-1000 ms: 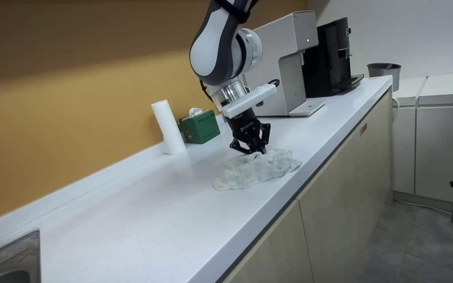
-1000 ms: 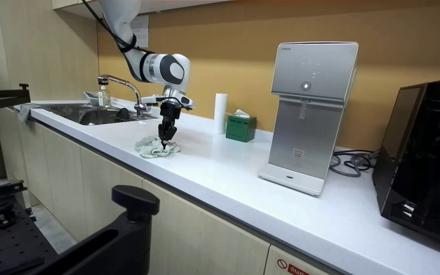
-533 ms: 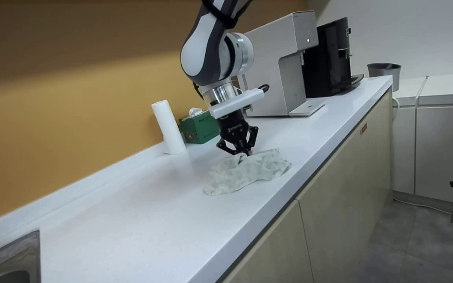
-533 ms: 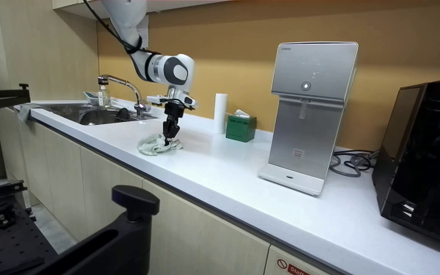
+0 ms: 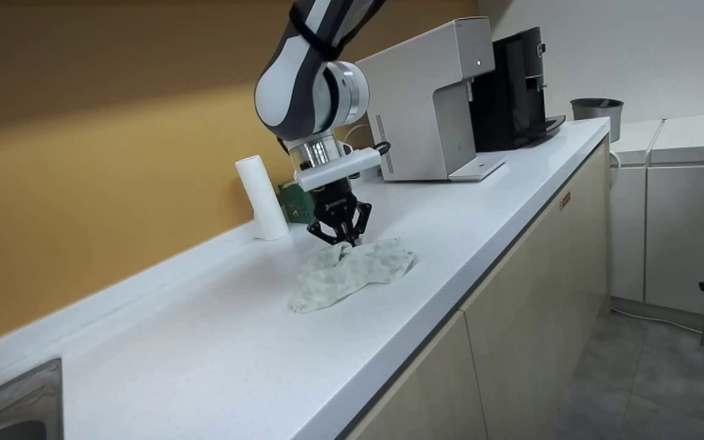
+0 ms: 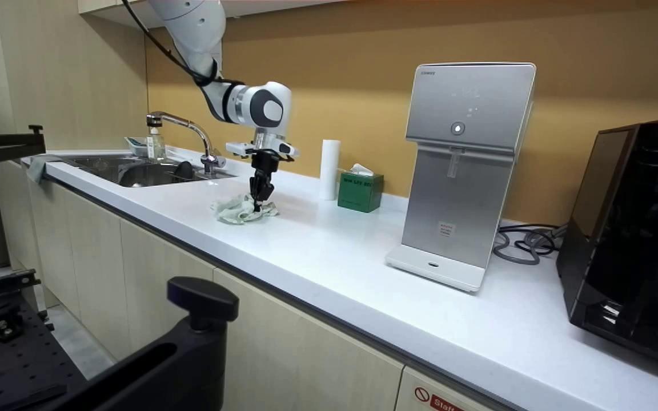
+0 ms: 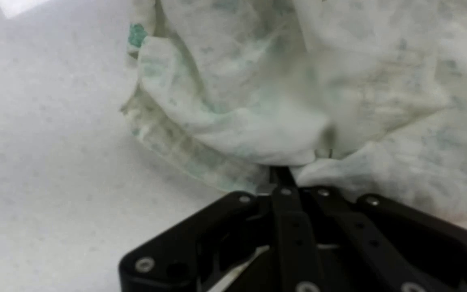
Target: Use the white towel to clean the surface
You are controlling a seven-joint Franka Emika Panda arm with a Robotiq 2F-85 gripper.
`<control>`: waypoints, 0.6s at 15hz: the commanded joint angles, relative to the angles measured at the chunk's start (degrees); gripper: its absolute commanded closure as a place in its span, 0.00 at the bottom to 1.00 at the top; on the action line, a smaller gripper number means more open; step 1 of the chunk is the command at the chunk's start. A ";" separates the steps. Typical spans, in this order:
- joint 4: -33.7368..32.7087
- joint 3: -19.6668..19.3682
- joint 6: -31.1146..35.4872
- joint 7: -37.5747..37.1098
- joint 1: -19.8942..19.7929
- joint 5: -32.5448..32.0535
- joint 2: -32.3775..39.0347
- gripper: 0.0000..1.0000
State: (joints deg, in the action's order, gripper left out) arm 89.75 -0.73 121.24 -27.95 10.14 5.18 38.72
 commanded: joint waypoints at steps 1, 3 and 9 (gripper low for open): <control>-8.63 -0.33 6.57 -1.33 0.41 0.19 10.73 0.99; -8.98 -1.37 7.46 -0.96 -0.56 -0.14 9.97 0.99; -1.09 -6.87 17.98 -2.85 -3.05 -0.93 2.60 0.99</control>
State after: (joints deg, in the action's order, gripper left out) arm 85.40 -4.57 133.71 -28.15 8.08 5.41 42.70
